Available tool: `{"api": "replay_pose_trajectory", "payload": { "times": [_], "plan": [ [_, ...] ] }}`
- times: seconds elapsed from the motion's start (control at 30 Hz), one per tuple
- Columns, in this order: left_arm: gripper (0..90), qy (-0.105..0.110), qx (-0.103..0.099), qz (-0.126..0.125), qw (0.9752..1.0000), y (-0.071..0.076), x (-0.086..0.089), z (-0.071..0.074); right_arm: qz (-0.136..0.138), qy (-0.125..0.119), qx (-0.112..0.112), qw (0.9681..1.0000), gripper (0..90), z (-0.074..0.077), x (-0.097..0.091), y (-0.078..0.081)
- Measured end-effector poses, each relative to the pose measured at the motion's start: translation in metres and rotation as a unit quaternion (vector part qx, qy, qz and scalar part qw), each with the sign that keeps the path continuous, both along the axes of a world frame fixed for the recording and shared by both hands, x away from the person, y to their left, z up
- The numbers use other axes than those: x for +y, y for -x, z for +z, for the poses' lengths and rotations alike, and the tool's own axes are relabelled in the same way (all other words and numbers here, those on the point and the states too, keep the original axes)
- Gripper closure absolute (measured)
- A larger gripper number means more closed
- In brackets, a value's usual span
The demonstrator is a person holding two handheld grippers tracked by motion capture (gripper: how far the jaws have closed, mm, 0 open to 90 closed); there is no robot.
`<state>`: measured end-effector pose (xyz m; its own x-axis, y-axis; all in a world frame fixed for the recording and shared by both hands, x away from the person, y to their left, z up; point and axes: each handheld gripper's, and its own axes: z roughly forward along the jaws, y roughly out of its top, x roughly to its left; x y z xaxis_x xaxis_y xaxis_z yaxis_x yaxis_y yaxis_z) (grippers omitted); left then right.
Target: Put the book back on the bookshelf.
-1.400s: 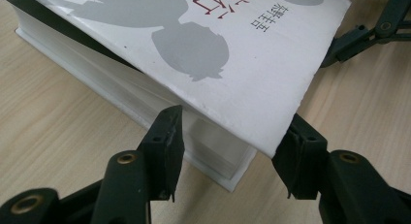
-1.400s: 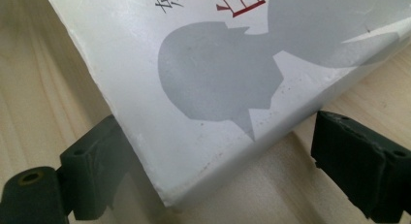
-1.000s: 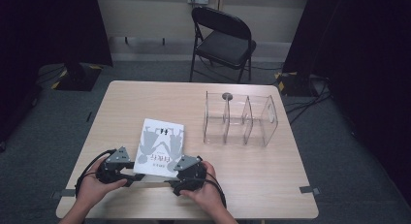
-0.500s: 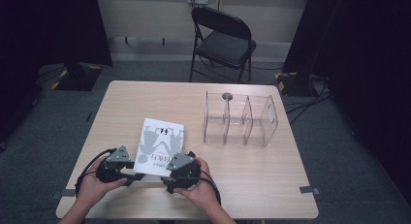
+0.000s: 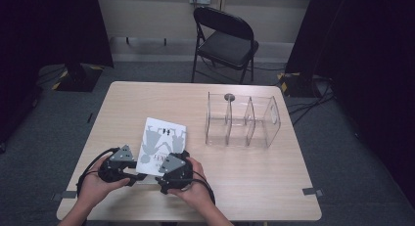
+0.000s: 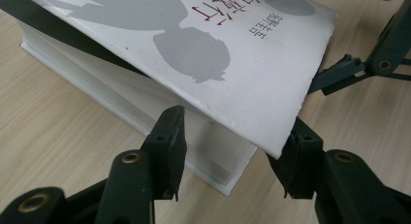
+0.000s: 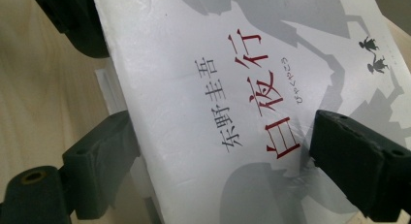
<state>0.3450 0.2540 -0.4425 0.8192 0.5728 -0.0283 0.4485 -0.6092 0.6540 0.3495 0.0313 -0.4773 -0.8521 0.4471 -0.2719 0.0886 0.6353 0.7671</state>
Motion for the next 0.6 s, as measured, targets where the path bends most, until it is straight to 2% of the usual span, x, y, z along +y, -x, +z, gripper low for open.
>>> {"api": "replay_pose_trajectory", "payload": {
  "times": [0.07,0.13,0.2,0.3,0.33,0.43,0.47,0.5,0.53,0.57,0.6],
  "plan": [
    [50.3,0.004,0.001,0.007,1.0000,0.001,-0.002,0.001,-0.004,0.001,-0.005,1.0000,9.7,-0.001,0.001,0.000],
    [50.3,0.001,0.000,0.001,1.0000,0.000,-0.002,0.002,-0.010,0.002,-0.013,0.9999,10.3,-0.002,0.002,0.001],
    [50.3,0.002,0.000,0.001,1.0000,0.000,-0.002,0.002,-0.012,0.018,-0.027,0.9994,14.5,-0.002,0.002,0.003],
    [50.3,0.011,0.002,0.008,0.9999,0.000,-0.002,0.001,-0.011,0.011,-0.024,0.9996,15.1,-0.002,0.001,0.002],
    [50.3,-0.001,0.003,0.000,1.0000,0.000,-0.002,0.001,-0.006,0.014,-0.029,0.9994,16.0,-0.002,0.001,0.002],
    [50.3,-0.002,0.003,0.000,1.0000,-0.001,-0.001,0.000,-0.006,0.014,-0.028,0.9995,16.7,-0.003,0.000,0.002],
    [49.7,0.009,0.004,0.004,0.9999,0.000,-0.001,-0.004,-0.007,0.008,-0.027,0.9996,18.8,-0.003,-0.002,0.002],
    [45.9,0.009,0.004,0.004,0.9999,0.000,-0.001,-0.004,-0.007,0.008,-0.027,0.9996,18.8,-0.003,-0.002,0.002],
    [45.9,0.016,0.008,0.004,0.9998,0.001,-0.002,-0.007,-0.009,0.006,-0.029,0.9995,20.2,-0.003,-0.003,0.002],
    [37.0,0.004,0.006,-0.006,1.0000,0.003,-0.002,-0.011,-0.004,0.014,-0.029,0.9995,23.8,-0.001,-0.004,0.001],
    [35.0,-0.003,0.002,-0.006,1.0000,0.004,-0.002,-0.012,-0.004,0.017,-0.032,0.9993,25.6,0.000,-0.005,0.002]
  ]
}}
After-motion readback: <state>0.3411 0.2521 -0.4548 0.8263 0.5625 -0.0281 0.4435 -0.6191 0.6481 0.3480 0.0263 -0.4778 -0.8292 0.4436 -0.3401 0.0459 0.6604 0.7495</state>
